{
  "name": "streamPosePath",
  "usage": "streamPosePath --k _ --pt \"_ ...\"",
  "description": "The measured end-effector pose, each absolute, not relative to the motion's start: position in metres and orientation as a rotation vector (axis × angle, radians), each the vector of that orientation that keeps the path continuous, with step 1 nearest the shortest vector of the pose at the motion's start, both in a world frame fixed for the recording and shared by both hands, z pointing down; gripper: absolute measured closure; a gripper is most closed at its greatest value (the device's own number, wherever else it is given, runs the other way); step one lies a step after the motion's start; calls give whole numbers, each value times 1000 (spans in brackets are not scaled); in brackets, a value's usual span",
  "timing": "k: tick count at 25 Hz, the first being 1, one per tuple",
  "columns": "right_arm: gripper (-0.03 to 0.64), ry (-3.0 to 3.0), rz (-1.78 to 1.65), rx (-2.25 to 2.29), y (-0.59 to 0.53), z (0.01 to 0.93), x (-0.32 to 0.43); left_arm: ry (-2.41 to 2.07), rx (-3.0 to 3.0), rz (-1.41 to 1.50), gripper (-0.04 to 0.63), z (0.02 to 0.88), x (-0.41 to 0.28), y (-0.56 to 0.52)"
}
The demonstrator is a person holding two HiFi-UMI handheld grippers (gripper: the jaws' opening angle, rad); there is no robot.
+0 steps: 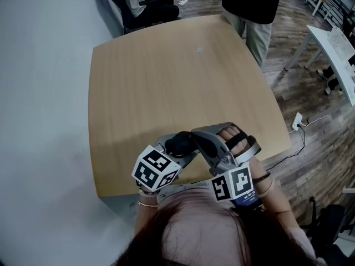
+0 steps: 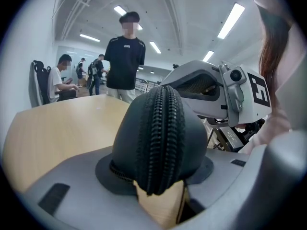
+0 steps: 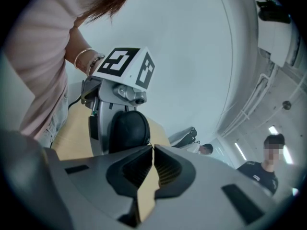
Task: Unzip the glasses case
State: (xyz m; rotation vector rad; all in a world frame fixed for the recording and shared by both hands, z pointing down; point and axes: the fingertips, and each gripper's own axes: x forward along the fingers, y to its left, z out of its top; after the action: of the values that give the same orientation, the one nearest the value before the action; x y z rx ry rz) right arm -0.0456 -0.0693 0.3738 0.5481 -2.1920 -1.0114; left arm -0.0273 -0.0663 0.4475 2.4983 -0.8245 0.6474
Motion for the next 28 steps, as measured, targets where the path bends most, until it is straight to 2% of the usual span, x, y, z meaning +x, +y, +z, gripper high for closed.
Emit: streamPosePath --k 28 --pt "600 -2200 -1032 460 -58 379 -54 -758 2406 851 382 474 -24 -56"
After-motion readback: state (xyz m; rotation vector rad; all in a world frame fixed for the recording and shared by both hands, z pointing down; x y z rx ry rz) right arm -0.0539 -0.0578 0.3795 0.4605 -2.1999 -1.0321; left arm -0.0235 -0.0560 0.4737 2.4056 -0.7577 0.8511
